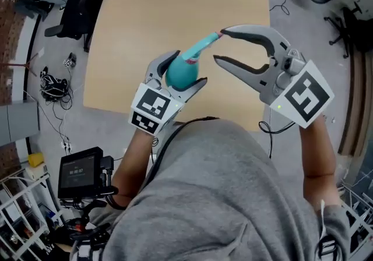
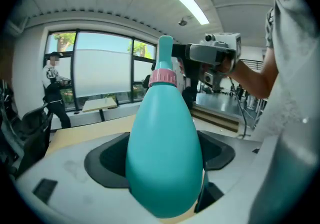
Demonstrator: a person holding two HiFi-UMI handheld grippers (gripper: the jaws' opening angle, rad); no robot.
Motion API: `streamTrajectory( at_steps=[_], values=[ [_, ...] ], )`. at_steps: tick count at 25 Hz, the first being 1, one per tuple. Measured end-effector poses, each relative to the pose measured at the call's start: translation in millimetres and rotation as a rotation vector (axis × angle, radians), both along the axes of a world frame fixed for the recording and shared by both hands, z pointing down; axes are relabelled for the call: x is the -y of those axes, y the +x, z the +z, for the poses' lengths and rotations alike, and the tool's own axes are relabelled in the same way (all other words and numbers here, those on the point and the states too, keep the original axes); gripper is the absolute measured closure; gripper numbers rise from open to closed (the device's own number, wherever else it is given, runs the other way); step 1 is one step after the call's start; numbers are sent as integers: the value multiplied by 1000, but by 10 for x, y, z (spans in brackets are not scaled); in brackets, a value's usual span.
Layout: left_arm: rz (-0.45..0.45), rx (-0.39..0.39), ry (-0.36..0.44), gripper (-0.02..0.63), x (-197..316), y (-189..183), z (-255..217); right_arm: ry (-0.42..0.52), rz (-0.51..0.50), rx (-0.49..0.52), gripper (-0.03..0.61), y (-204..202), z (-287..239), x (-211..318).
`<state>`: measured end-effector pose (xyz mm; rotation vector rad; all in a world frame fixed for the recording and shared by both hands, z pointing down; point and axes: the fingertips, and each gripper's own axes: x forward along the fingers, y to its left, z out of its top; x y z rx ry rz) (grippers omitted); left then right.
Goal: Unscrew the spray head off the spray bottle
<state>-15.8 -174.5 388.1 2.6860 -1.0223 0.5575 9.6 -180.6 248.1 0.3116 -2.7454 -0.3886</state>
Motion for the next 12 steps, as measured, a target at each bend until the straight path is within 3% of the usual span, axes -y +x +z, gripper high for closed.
streamTrajectory(
  at_steps=[2,4,6,12],
  values=[
    [-88,-45,14,215,111,-104,-42,-103,217,206,420,44,-50,142],
    [-141,-59,48,215,190,-150,-108,-161,311,261,420,-7,74,93],
    [-160,-37,101,215,239,-130,-198,-213,319,250,420,-158,208,-37],
    [-151,39,242,215,239,76,-430,-155,378,313,419,-336,112,0]
  ],
)
